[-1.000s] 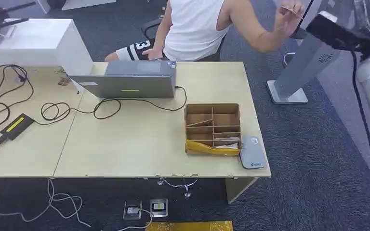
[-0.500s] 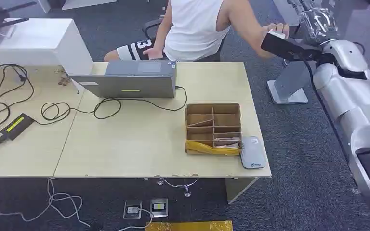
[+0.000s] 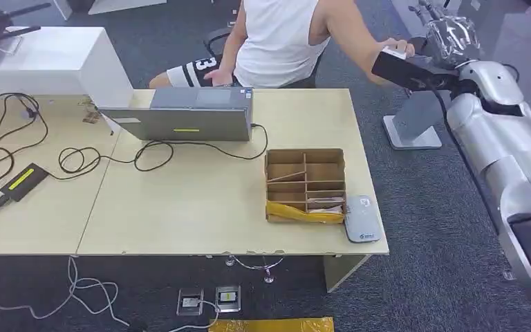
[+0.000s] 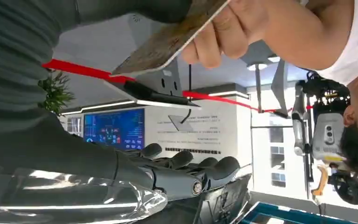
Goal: Pass the card to the sensor for recognition and then transmit it.
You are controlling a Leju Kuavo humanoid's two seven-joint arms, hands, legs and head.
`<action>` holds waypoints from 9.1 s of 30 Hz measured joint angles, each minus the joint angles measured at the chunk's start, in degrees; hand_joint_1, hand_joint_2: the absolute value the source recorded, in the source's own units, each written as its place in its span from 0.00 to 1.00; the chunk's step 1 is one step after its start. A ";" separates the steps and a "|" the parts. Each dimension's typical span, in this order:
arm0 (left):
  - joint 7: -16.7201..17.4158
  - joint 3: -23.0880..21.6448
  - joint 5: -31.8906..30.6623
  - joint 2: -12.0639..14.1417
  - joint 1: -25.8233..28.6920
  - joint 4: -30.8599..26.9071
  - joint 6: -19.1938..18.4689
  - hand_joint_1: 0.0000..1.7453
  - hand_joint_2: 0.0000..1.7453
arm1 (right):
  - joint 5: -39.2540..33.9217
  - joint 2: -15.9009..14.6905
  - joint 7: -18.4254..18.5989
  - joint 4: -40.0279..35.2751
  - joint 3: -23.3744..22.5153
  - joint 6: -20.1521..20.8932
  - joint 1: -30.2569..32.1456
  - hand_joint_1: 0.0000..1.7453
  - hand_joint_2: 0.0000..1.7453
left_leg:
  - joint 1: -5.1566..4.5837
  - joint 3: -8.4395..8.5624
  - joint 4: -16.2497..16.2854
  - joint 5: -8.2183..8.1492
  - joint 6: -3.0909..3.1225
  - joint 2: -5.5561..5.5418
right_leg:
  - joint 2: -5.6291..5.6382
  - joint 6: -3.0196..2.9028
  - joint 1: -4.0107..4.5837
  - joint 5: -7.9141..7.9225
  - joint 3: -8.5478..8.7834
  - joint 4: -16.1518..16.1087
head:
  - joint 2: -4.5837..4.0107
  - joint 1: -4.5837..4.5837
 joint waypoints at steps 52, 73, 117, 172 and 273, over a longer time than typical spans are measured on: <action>0.09 -0.39 2.47 -0.15 0.49 0.02 2.12 0.00 0.00 | -21.57 -7.30 -0.46 -16.94 -8.74 11.85 20.52 1.00 1.00 | 0.00 0.06 0.02 -0.02 0.01 0.00 | 0.02 0.00 -0.01 0.00 0.02 -0.02 | 0.00 -0.02; 0.94 -0.37 3.32 -0.35 0.66 0.02 2.12 0.00 0.00 | -17.33 -13.05 4.90 -33.24 -15.56 19.06 39.19 1.00 1.00 | 0.00 0.05 0.00 -0.04 -0.02 0.00 | 0.02 0.00 0.00 0.00 0.03 -0.03 | 0.00 -0.02; 0.94 -0.37 3.50 -0.20 0.63 0.00 2.19 0.00 0.00 | -11.74 -11.13 8.15 -43.67 -14.32 24.81 51.59 1.00 1.00 | 0.00 0.04 -0.01 -0.04 -0.02 0.01 | 0.02 0.00 0.00 -0.01 0.02 -0.03 | -0.02 -0.02; 0.46 -1.29 -0.50 0.44 -0.14 0.00 1.09 0.00 0.00 | -4.06 -11.39 1.43 -39.59 -18.53 21.86 30.10 1.00 1.00 | -0.05 0.03 0.00 0.04 -0.03 0.04 | 0.04 0.03 -0.06 0.09 0.00 -0.01 | 0.00 0.00; 2.67 -5.99 2.03 0.74 -1.76 -0.13 1.44 0.00 0.00 | -13.18 -1.03 6.34 -53.55 -12.59 25.00 45.91 0.00 1.00 | 0.01 0.01 -0.02 0.03 -0.04 0.02 | 0.06 0.02 0.01 0.08 -0.03 -0.02 | 0.00 0.00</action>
